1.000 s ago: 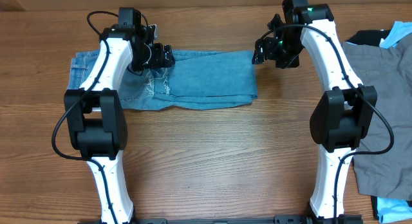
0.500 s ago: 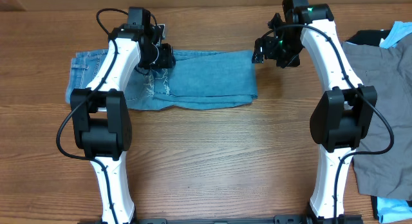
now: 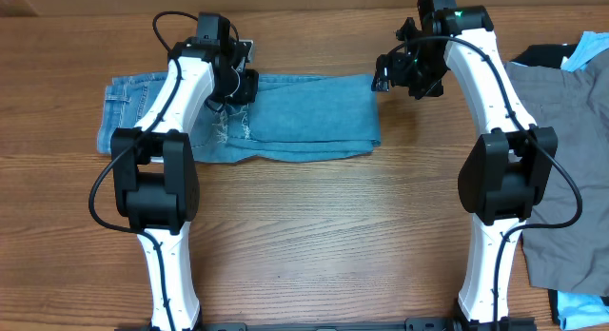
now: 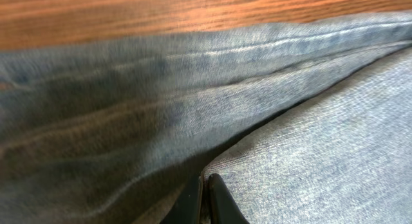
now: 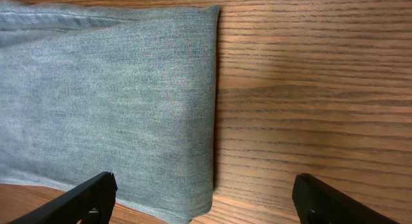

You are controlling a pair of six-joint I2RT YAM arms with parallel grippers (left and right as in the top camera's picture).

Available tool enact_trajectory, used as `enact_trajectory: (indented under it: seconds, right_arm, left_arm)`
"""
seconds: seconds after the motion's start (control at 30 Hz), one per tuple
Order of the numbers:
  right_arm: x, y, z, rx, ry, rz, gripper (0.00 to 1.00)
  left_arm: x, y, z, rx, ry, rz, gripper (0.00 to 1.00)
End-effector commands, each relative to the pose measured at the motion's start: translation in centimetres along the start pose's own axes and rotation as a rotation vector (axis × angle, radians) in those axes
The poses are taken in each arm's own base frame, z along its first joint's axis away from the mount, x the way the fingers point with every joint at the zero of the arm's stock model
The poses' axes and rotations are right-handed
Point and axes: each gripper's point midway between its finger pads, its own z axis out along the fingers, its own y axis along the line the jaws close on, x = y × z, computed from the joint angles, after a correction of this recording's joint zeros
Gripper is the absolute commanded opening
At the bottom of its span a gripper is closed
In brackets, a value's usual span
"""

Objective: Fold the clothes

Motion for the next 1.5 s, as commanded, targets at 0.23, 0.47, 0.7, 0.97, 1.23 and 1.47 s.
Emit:
enact_trajectory:
  seconds: [0.23,0.47,0.7,0.97,1.23,1.47]
  right_arm:
    - [-1.0,0.7,-2.9,0.000,-0.076,-0.024,0.93]
    - [-1.3,0.7,-2.9,-0.002,-0.087,-0.027,0.94]
    - [-1.3,0.7,-2.9,-0.002,-0.087,-0.027,0.95]
    - [-1.4,0.7,-2.9,-0.002,-0.093,-0.029,0.95]
    - [-1.5,0.7,-2.9,-0.002,-0.094,-0.029,0.95]
    - [-1.5,0.7,-2.9,-0.003,-0.093,-0.029,0.95]
  left_arm:
    - [-3.3,2.1,-2.6,-0.152,-0.071,0.121,0.04]
    - [-1.3,2.1,-3.7,-0.163,0.024,0.085,0.04]
    - [-1.7,2.0,-5.9,-0.166,0.034,0.062,0.04]
    - [0.0,2.9,-5.7,-0.208,0.102,0.050,0.04]
    - [2.2,3.8,-4.9,-0.245,0.177,-0.028,0.04]
    - [4.0,5.3,-3.2,-0.285,0.229,-0.065,0.58]
